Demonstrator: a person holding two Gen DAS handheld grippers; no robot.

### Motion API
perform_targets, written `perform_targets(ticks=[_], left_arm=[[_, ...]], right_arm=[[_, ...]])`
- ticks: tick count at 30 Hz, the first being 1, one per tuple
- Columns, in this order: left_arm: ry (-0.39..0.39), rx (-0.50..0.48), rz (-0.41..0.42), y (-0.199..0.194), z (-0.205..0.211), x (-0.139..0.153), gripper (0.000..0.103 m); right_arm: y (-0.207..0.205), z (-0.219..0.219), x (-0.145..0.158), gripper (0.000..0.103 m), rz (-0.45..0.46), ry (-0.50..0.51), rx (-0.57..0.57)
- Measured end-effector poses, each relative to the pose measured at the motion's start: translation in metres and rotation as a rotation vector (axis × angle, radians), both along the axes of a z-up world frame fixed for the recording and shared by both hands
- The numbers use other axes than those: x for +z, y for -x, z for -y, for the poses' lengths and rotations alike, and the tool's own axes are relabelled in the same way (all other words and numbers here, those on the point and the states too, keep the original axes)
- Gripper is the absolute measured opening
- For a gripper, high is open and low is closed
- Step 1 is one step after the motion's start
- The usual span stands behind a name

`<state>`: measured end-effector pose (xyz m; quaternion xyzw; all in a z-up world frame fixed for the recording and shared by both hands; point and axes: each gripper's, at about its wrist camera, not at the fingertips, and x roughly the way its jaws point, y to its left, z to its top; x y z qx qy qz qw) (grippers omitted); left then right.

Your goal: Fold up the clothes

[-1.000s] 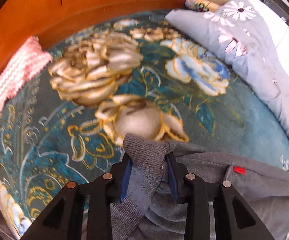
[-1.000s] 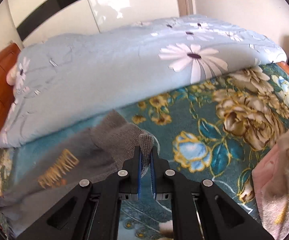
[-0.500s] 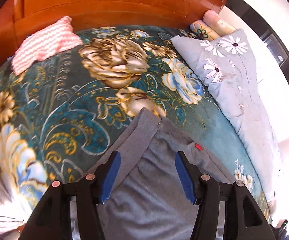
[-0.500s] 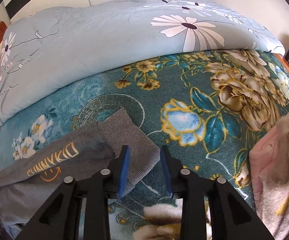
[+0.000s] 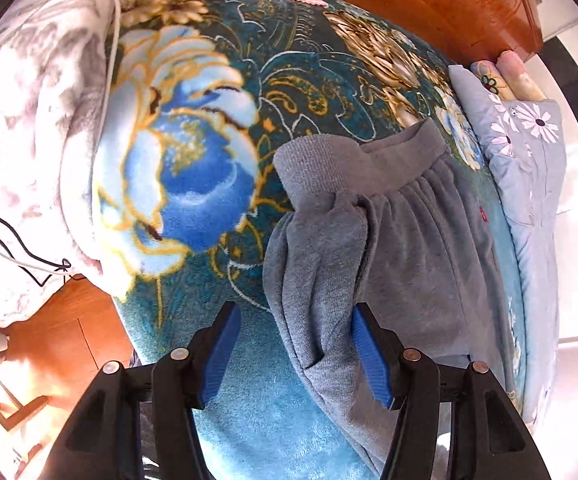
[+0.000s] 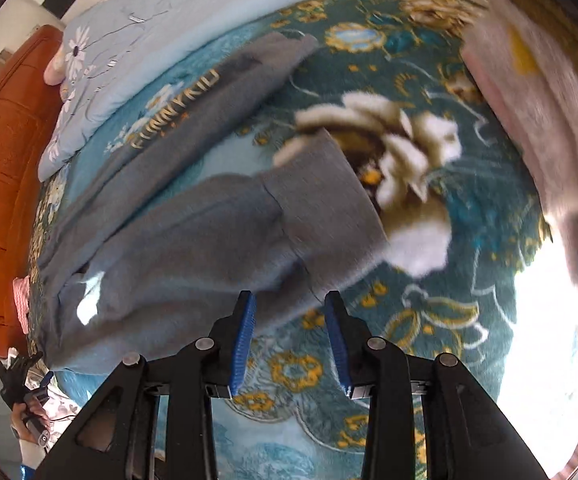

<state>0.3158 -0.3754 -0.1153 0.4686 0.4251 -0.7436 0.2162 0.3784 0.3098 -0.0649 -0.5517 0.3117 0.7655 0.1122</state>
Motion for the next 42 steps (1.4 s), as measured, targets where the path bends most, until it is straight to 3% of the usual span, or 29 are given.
perform_targets(ticks=[5, 10, 12, 14, 16, 20, 22, 25, 27, 29, 32, 38, 42], left_arm=[[-0.027, 0.015, -0.039, 0.005, 0.002, -0.005, 0.060], [-0.101, 0.055, -0.070, 0.005, 0.005, -0.013, 0.058], [-0.138, 0.081, -0.092, 0.001, 0.006, -0.014, 0.052], [-0.149, 0.083, -0.101, 0.001, 0.007, -0.012, 0.036], [-0.144, 0.076, -0.104, 0.001, 0.006, -0.006, 0.027], [-0.120, 0.087, -0.170, 0.001, 0.008, 0.026, 0.021], [-0.112, 0.093, -0.223, -0.005, 0.009, 0.044, 0.021], [-0.088, 0.058, -0.185, -0.007, 0.008, 0.044, 0.021], [-0.078, 0.038, -0.130, -0.008, 0.006, 0.035, 0.021], [-0.099, 0.050, -0.098, -0.014, 0.004, 0.021, 0.021], [-0.105, 0.054, -0.076, -0.018, 0.000, 0.014, 0.021], [-0.048, 0.013, -0.067, -0.008, -0.002, 0.027, 0.021], [-0.054, 0.011, -0.045, -0.008, -0.002, 0.018, 0.021]], right_arm=[[-0.026, -0.028, -0.024, 0.037, -0.027, 0.120, -0.185], [-0.025, -0.041, -0.043, 0.037, -0.078, 0.246, -0.308], [-0.023, -0.038, -0.046, 0.036, -0.102, 0.280, -0.324], [-0.017, -0.034, -0.046, 0.021, -0.123, 0.321, -0.313], [-0.008, -0.031, -0.043, 0.013, -0.138, 0.326, -0.299], [0.016, -0.029, -0.013, 0.007, -0.183, 0.250, -0.233], [0.019, -0.033, 0.015, 0.007, -0.266, 0.232, -0.217], [0.017, -0.036, 0.047, 0.006, -0.335, 0.188, -0.165], [0.016, -0.034, 0.044, 0.006, -0.273, 0.145, -0.133], [0.008, -0.034, 0.018, 0.007, -0.191, 0.131, -0.126], [-0.003, -0.038, -0.013, 0.007, -0.135, 0.194, -0.167], [0.006, -0.039, -0.003, 0.007, -0.095, 0.158, -0.113], [0.005, -0.040, -0.012, 0.008, -0.040, 0.167, -0.090]])
